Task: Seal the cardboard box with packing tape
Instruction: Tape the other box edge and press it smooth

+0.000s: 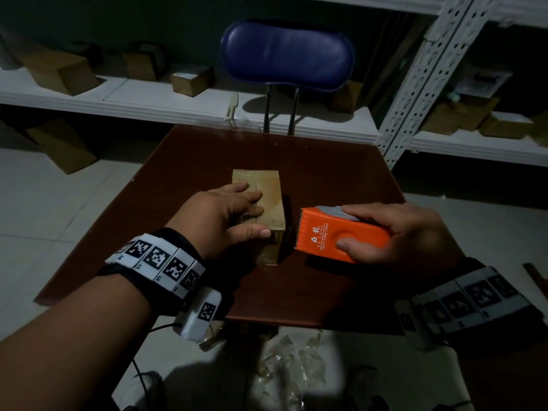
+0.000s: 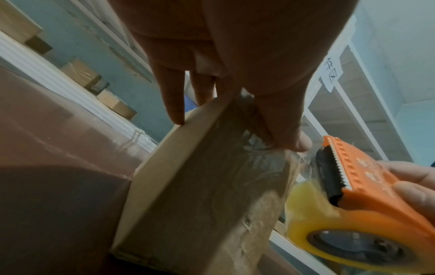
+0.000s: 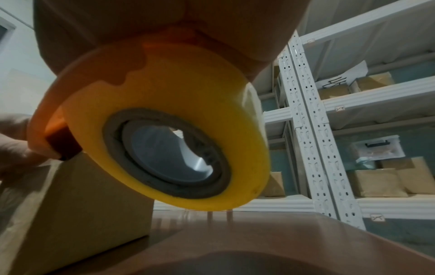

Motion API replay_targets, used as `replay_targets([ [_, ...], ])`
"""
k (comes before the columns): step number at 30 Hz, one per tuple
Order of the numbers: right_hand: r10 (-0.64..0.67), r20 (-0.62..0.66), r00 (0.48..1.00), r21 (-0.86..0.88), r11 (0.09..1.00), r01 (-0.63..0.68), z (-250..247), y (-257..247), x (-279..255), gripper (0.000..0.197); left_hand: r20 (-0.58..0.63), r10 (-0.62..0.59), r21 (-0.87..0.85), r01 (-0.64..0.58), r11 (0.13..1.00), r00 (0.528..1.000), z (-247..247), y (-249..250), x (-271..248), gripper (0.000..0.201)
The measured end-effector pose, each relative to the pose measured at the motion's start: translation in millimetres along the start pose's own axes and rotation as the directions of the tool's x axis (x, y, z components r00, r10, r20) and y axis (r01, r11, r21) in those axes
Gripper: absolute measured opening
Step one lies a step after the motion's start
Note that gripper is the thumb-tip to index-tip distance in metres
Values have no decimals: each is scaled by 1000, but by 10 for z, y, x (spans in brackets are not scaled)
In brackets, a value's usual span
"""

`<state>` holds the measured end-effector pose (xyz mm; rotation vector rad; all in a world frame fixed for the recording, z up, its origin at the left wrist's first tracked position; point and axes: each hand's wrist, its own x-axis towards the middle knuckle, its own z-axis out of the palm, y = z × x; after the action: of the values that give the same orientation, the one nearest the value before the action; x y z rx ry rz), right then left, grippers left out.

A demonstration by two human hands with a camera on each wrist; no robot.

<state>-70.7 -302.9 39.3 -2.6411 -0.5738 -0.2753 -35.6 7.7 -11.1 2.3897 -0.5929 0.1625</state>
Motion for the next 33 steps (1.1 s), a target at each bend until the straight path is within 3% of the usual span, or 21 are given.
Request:
replay_targets([
  [4, 45, 34, 998, 4, 999, -45, -25, 26, -3, 75, 1, 0, -2, 0, 1000, 1000, 2, 9, 4, 63],
  [18, 44, 14, 999, -18, 999, -43, -64, 32, -12, 62, 17, 11, 18, -11, 1000, 1000, 19, 15, 29, 68],
  [24, 94, 78, 992, -29, 995, -92, -128, 34, 1, 63, 18, 11, 12, -11, 1000, 1000, 25, 5, 31, 67],
  [33, 119, 30, 992, -47, 992, -118, -51, 92, 2, 66, -8, 32, 4, -32, 999, 999, 42, -44, 31, 63],
])
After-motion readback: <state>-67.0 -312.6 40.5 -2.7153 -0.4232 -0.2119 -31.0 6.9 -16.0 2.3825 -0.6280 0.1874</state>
